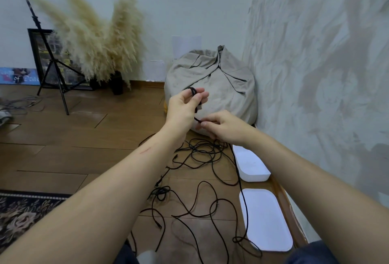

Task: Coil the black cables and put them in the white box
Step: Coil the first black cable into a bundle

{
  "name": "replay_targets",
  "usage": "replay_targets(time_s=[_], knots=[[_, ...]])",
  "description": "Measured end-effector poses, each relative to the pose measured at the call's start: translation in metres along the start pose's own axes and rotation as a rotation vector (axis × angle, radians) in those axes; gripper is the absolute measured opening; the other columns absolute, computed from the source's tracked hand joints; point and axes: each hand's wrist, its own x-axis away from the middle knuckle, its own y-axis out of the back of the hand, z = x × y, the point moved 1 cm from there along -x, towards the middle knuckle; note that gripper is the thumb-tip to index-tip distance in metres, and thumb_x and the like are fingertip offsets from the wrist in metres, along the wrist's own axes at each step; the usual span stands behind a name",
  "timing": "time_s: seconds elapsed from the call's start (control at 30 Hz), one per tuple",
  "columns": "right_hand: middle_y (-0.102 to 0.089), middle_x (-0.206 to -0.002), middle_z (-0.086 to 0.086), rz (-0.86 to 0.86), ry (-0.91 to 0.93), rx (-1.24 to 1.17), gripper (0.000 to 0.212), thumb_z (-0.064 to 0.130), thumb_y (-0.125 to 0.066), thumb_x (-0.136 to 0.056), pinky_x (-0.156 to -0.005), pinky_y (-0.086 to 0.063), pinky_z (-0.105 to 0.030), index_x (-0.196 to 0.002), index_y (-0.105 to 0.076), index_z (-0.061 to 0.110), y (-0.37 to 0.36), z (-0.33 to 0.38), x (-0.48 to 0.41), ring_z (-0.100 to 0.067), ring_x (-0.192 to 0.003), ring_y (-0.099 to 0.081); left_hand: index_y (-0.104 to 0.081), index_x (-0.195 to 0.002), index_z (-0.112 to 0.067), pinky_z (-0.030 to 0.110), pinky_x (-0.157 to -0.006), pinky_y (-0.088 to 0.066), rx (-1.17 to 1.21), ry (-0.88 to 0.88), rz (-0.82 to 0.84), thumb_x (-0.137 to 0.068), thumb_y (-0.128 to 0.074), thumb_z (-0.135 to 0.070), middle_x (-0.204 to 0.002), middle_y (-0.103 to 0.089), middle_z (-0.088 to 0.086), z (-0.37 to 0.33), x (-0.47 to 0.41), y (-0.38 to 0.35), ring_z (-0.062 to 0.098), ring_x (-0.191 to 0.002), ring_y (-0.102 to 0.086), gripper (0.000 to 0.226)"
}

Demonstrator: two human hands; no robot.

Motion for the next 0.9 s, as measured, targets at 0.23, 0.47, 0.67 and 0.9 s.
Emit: replay_targets(time_s=[0.23,0.47,0.67,0.9], knots=[[-0.051,-0.063,0.006,-0.114,0.053,0.009,0.023,0.007,-0.051,-0.102,-0.056,-0.034,-0.013,-0.101,-0.071,-0.003,0.028,0.005,0.0,0.003,-0.051,-0.045,-0.068,-0.108,-0.012,0.03,-0.089,-0.056,-0.416,-0.026,0.195,-0.106,-0.05,-0.008,-0.09,-0.072,-0.006,0.023,0.003,0.007,0.005,-0.087,-0.069,0.018],[-0.072,-0.082,-0.01,-0.316,0.094,-0.039,0.02,0.011,-0.055,-0.101,-0.076,-0.051,-0.027,-0.095,-0.072,0.005,0.037,-0.017,-0.004,-0.003,-0.077,-0.067,-0.064,-0.112,-0.007,0.024,-0.085,-0.051,0.078,0.294,0.395,-0.108,-0.035,-0.006,-0.085,-0.061,0.002,0.012,0.014,-0.016,0.016,-0.091,-0.066,0.029],[-0.07,-0.078,0.004,-0.438,0.086,-0.064,0.015,0.013,-0.063,-0.097,-0.068,-0.041,-0.014,-0.098,-0.076,0.005,0.043,-0.023,-0.001,0.005,-0.066,-0.058,-0.061,-0.124,-0.005,0.017,-0.087,-0.049,-0.005,0.261,0.49,-0.108,-0.041,-0.009,-0.09,-0.057,0.0,0.008,0.021,-0.021,0.011,-0.097,-0.065,0.025],[-0.066,-0.072,-0.009,-0.498,0.067,-0.112,0.006,0.018,-0.072,-0.091,-0.069,-0.045,-0.028,-0.091,-0.075,0.013,0.042,-0.027,0.0,-0.011,-0.069,-0.056,-0.065,-0.115,-0.01,0.026,-0.095,-0.05,-0.147,0.125,0.415,-0.106,-0.048,-0.006,-0.094,-0.069,0.0,0.01,0.024,-0.019,0.006,-0.091,-0.069,0.02]])
